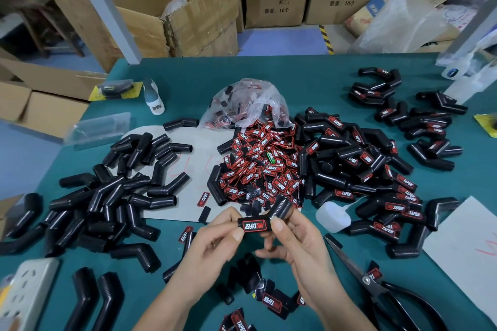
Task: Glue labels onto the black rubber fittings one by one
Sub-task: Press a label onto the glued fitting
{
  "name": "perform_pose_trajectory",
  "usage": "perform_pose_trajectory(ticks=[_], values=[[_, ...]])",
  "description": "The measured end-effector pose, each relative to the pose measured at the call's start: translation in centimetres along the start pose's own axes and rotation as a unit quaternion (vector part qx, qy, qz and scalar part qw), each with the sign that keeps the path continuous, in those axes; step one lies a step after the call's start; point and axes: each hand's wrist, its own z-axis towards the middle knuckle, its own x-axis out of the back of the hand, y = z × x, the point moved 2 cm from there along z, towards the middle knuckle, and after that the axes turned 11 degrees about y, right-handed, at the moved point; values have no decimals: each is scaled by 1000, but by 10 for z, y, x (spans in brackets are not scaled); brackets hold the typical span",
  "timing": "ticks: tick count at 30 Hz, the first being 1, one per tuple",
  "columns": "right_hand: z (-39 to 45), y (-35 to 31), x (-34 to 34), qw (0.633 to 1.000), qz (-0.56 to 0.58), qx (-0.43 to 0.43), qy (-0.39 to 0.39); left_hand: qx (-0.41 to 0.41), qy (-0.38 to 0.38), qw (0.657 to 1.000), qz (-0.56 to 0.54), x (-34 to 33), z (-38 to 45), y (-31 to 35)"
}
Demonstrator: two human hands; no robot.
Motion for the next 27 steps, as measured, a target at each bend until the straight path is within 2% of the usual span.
perform_pose_trajectory(ticks=[5,11,23,27], values=[[-1,-1,0,1000,-11,5,-10,-7,-2,1000,18,2,2,-5],[-1,-1,-1,1000,-18,2,-15,-64,32,996,53,3,3,-9],[-2,-1,-2,1000,-19,5,-11,-35,61,997,32,-4,-2,-14],[-1,-1,-1,1000,-13,9,-8,-22,50,998,11,-5,-2,-14]])
